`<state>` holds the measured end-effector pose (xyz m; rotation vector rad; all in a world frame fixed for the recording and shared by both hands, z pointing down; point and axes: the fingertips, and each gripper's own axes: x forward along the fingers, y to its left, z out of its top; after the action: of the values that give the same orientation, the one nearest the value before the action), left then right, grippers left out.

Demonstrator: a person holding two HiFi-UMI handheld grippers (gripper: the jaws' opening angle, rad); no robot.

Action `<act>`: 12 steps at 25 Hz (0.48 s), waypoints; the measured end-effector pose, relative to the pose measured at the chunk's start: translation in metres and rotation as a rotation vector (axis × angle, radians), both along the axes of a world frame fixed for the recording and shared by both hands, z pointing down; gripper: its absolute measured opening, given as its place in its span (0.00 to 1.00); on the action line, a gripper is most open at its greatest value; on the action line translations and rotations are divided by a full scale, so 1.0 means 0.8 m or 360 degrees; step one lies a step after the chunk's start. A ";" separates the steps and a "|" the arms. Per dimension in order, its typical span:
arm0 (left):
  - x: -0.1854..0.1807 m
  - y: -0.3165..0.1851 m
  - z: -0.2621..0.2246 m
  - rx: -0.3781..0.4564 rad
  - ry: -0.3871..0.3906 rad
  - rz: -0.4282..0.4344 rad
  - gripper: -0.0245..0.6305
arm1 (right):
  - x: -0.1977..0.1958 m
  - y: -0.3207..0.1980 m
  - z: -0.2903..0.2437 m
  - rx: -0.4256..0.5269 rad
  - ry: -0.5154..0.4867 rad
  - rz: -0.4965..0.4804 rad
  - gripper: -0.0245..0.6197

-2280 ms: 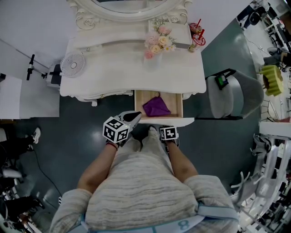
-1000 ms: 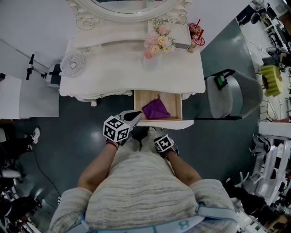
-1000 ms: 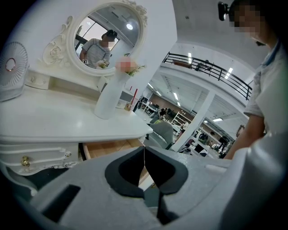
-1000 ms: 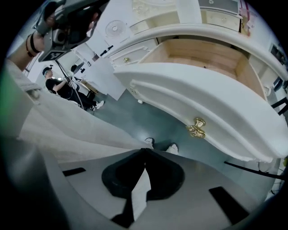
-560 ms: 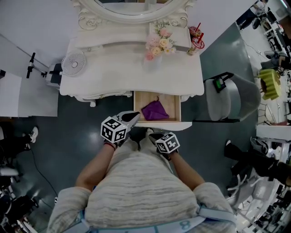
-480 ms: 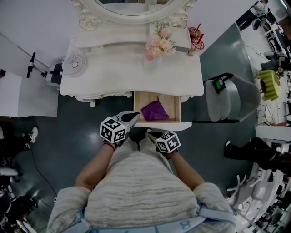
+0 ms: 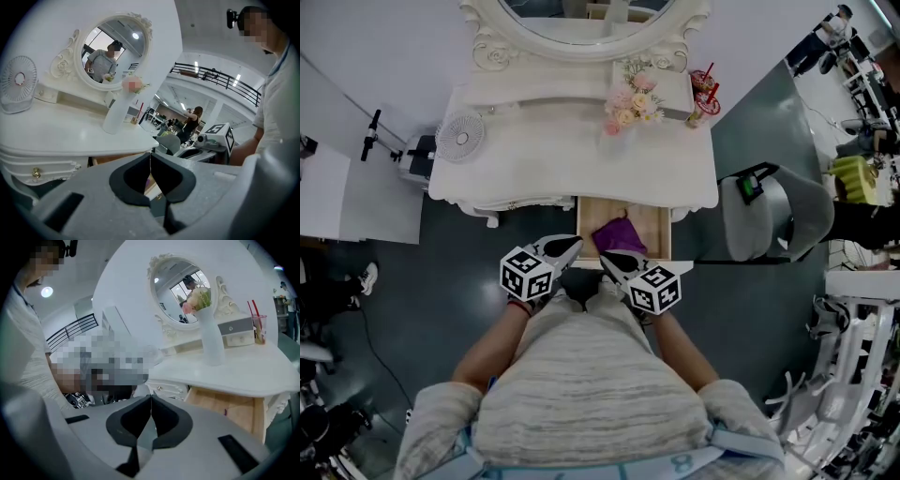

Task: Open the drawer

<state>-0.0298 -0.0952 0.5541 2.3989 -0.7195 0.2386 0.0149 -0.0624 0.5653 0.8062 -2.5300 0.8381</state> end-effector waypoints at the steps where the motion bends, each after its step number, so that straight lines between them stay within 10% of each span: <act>1: -0.002 0.000 -0.004 0.0006 0.0006 -0.0008 0.06 | -0.001 -0.003 -0.008 0.0024 -0.0010 -0.0001 0.05; 12: -0.008 0.005 -0.066 0.0185 0.0084 -0.0030 0.06 | -0.003 -0.029 -0.095 0.0319 -0.0086 0.0019 0.05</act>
<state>-0.0360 -0.0911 0.5010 2.4972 -0.7498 0.1287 0.0122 -0.0856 0.4893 0.8713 -2.6908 0.6246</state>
